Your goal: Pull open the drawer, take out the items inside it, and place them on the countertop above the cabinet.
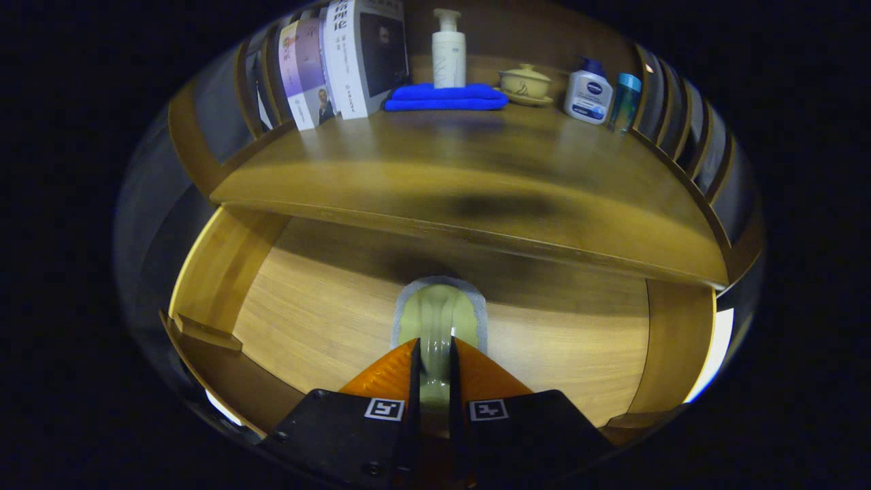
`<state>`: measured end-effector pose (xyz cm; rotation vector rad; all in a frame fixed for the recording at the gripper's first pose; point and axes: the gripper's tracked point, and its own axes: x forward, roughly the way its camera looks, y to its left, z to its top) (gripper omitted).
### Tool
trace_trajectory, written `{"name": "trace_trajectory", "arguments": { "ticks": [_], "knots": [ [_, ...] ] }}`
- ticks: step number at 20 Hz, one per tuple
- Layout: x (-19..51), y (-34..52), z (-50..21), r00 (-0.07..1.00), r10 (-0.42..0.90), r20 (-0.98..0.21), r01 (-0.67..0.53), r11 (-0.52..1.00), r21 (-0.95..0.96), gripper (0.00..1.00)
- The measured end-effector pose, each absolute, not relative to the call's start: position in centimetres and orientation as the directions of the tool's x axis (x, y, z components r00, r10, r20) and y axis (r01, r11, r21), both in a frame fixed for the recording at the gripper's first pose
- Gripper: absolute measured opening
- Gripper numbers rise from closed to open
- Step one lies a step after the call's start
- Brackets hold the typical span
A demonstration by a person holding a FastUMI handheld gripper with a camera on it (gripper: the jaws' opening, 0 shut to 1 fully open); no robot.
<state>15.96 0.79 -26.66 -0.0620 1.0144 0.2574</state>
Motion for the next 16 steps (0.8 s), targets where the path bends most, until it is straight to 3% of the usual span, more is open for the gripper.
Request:
{"name": "trace_trajectory", "arguments": {
  "ticks": [2, 7, 16],
  "knots": [
    [14.4, 0.6, -26.3, 0.485, 0.217, -0.847, -0.253, 0.962, 0.101, 0.2],
    [14.1, -1.6, -23.2, 0.574, 0.212, -0.791, -0.209, 0.972, 0.109, 0.21],
    [11.9, -1.9, -18.5, 0.637, 0.289, -0.715, -0.234, 0.956, 0.177, 0.2]
  ]
}}
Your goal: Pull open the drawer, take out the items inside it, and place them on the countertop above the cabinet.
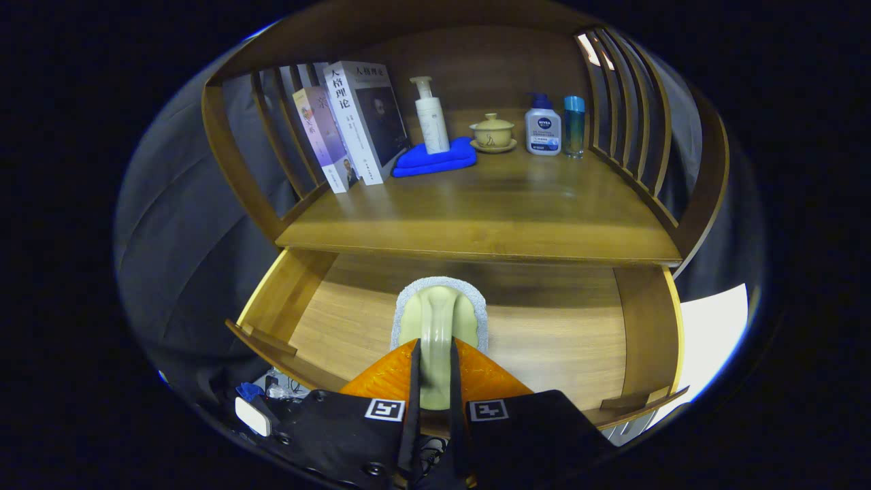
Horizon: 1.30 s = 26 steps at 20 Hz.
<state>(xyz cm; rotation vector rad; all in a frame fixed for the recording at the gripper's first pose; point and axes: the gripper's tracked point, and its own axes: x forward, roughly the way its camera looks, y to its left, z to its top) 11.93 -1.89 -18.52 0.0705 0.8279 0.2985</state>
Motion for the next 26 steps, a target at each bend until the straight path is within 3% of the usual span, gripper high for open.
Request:
{"name": "trace_trajectory", "arguments": {
  "ticks": [13, 26],
  "knots": [
    [20.4, -0.1, -13.4, 0.709, 0.299, -0.639, -0.191, 0.953, 0.234, 0.2],
    [29.4, 0.9, -12.7, 0.711, 0.238, -0.662, -0.112, 0.967, 0.227, 0.2]
  ]
}}
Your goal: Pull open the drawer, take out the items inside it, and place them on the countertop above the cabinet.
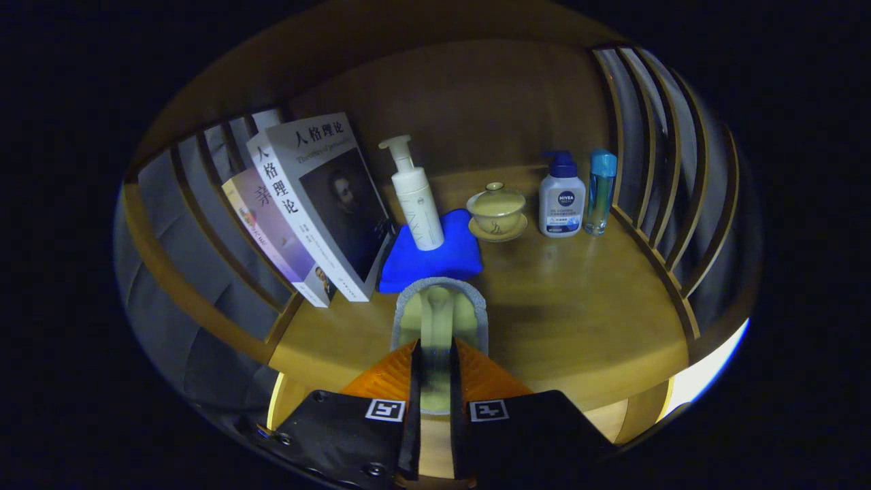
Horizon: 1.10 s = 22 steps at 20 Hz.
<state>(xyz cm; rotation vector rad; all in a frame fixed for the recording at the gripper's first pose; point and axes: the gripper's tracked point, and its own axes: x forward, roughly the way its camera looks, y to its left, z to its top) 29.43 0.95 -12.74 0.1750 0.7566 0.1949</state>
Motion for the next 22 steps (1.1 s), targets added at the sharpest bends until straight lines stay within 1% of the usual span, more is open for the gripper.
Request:
{"name": "trace_trajectory", "arguments": {
  "ticks": [2, 3, 9, 13, 15, 16, 18, 19, 22],
  "knots": [
    [30.4, 0.7, -13.2, 0.693, 0.226, -0.685, -0.091, 0.969, 0.229, 0.2],
    [30.9, 0.7, -13.4, 0.689, 0.22, -0.691, -0.077, 0.97, 0.233, 0.16],
    [32.3, 0.2, -14.2, 0.67, 0.213, -0.711, -0.044, 0.968, 0.248, 0.15],
    [32.4, 0.4, -14.8, 0.654, 0.233, -0.72, -0.052, 0.963, 0.264, 0.22],
    [32.8, 1.0, -14.8, 0.674, 0.245, -0.697, -0.05, 0.956, 0.287, 0.22],
    [32.8, 1.3, -14.9, 0.68, 0.247, -0.69, -0.032, 0.95, 0.309, 0.26],
    [32.8, 1.4, -14.8, 0.693, 0.262, -0.671, -0.014, 0.936, 0.351, 0.28],
    [32.7, 1.4, -14.7, 0.702, 0.265, -0.661, -0.011, 0.932, 0.362, 0.32],
    [32.1, -0.1, -13.4, 0.762, 0.22, -0.609, -0.009, 0.944, 0.331, 0.72]
  ]
}}
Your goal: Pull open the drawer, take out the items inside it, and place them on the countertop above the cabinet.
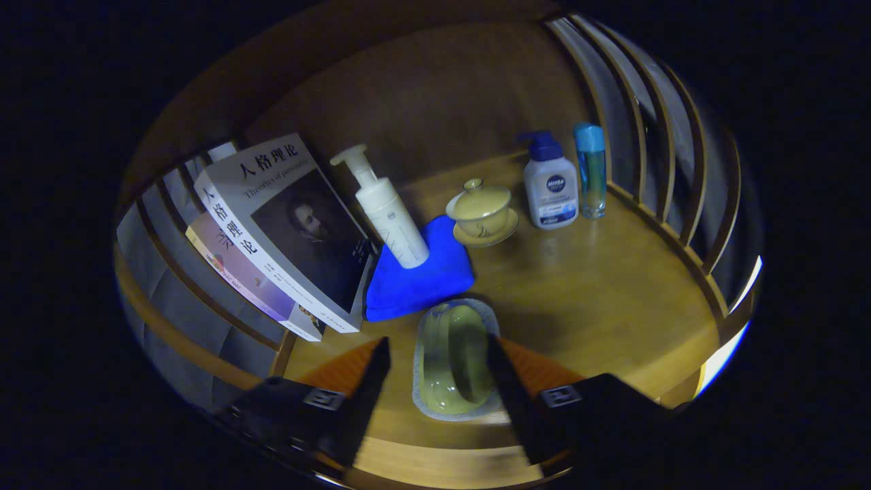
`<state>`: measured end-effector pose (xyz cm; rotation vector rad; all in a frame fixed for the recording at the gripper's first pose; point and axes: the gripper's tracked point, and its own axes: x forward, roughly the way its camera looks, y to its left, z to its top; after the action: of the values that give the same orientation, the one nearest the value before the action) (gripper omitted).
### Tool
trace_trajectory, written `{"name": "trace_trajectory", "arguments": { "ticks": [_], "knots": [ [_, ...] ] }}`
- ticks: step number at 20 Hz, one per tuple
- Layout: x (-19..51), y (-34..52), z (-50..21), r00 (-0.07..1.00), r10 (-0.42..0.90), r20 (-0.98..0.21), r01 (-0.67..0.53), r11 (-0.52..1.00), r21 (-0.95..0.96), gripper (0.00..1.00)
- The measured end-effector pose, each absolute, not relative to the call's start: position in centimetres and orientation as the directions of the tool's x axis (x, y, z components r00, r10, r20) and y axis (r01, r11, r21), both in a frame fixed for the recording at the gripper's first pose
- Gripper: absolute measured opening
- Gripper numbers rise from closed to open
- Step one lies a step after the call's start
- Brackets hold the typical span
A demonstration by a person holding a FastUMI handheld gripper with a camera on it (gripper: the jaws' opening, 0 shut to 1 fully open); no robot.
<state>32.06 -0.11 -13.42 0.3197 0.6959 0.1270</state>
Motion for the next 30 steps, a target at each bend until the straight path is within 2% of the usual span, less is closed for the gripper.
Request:
{"name": "trace_trajectory", "arguments": {
  "ticks": [2, 8, 14, 25, 30],
  "knots": [
    [31.0, -1.2, -11.6, 0.819, 0.174, -0.546, -0.001, 0.953, 0.303, 0.98],
    [23.5, -1.5, -7.0, 0.935, 0.169, -0.313, -0.085, 0.961, 0.263, 0.98],
    [14.9, -2.7, -6.9, 0.986, 0.104, -0.127, -0.07, 0.967, 0.244, 0.98],
    [4.0, -1.0, -10.1, 1.0, 0.026, 0.0, -0.026, 0.99, 0.141, 0.98],
    [2.0, 0.9, -13.5, 0.997, 0.068, -0.04, -0.066, 0.996, 0.062, 0.98]
  ]
}}
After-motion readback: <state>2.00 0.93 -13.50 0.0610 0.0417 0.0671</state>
